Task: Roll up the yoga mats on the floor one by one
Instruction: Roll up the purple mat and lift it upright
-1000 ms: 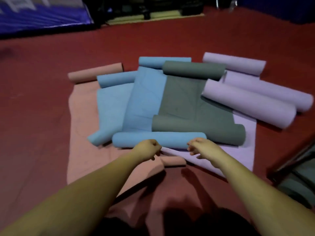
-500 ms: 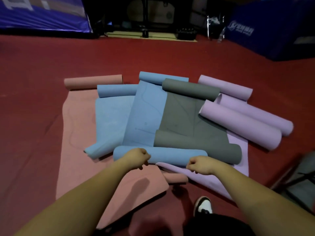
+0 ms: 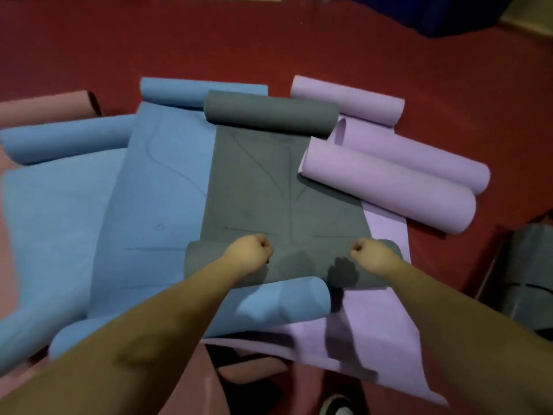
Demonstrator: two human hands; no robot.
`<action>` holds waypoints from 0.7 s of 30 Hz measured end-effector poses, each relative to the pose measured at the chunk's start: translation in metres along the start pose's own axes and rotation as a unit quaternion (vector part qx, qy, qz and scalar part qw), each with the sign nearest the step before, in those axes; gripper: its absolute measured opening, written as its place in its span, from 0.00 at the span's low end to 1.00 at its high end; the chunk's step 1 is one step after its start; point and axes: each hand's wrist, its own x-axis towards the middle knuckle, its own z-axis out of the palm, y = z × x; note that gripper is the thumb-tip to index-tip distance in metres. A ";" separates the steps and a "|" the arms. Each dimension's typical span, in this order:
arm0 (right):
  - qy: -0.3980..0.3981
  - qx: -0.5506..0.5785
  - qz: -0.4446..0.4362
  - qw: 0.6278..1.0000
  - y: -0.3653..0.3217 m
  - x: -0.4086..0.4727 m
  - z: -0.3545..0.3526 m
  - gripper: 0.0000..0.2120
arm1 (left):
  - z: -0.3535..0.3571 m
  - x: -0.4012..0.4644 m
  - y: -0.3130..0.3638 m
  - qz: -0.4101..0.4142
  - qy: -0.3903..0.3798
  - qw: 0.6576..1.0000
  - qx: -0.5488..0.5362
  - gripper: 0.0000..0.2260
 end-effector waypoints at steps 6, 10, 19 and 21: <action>0.036 0.016 0.076 0.996 0.089 0.092 -0.035 0.20 | 0.033 0.087 0.050 -0.015 -0.038 0.999 0.019 0.09; 0.081 0.047 0.096 0.991 0.129 0.160 -0.060 0.27 | 0.048 0.129 0.070 -0.025 -0.039 0.998 0.034 0.09; 0.128 0.041 0.059 0.989 0.126 0.312 -0.096 0.41 | 0.079 0.183 0.060 -0.007 -0.031 0.999 0.034 0.09; 0.121 0.048 0.055 0.990 0.120 0.332 -0.096 0.42 | 0.086 0.182 0.049 -0.013 -0.030 0.999 0.042 0.08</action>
